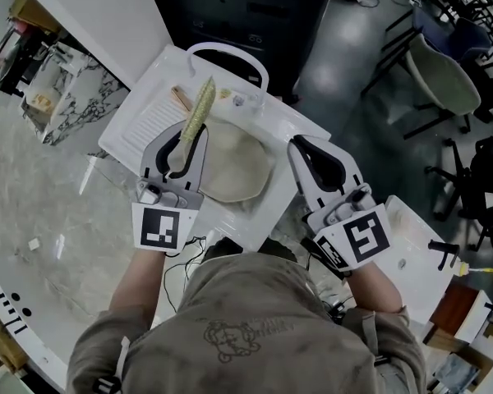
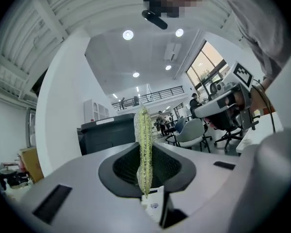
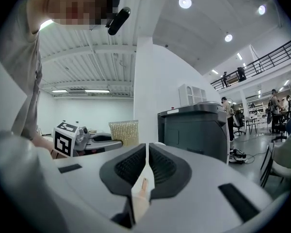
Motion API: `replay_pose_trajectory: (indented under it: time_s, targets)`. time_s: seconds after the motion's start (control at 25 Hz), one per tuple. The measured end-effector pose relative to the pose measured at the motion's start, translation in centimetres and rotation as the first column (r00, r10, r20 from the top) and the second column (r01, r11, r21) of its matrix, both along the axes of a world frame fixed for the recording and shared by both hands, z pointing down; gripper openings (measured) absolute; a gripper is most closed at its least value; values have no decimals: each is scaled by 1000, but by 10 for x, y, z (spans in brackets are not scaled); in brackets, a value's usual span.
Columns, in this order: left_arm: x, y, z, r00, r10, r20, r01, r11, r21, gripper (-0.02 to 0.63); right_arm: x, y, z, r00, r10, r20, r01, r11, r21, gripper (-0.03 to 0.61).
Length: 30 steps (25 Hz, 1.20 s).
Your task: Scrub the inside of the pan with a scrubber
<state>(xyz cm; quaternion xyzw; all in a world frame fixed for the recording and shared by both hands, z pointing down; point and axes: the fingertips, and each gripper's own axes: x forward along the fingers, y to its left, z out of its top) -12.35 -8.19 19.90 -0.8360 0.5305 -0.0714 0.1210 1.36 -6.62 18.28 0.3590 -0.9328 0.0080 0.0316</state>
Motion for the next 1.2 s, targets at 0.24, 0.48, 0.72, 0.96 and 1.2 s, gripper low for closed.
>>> replay_pose_trajectory:
  time_s: [0.24,0.48,0.72,0.96,1.2]
  targets:
    - [-6,18,2,998,-67,-23,67,998,2,64,8,11,-15,1000,16,-2,-16,999,44,37]
    - [-9,36,16,997,-81,1,81,996,-42,64,5,21,-17,1000,16,-5,-16,999,41,37]
    - [-18,40,20,996,-79,30,80,996,-33,64,-1,25,-11,1000,15,-4,-15,999,37,37]
    - [-17,44,29,997,-67,25,69,996,-54,64,-6,27,-5,1000,13,-13,-13,1000,28,37]
    - [-17,44,29,997,-65,35,67,996,-55,64,-5,26,-4,1000,18,-19,-18,1000,24,37]
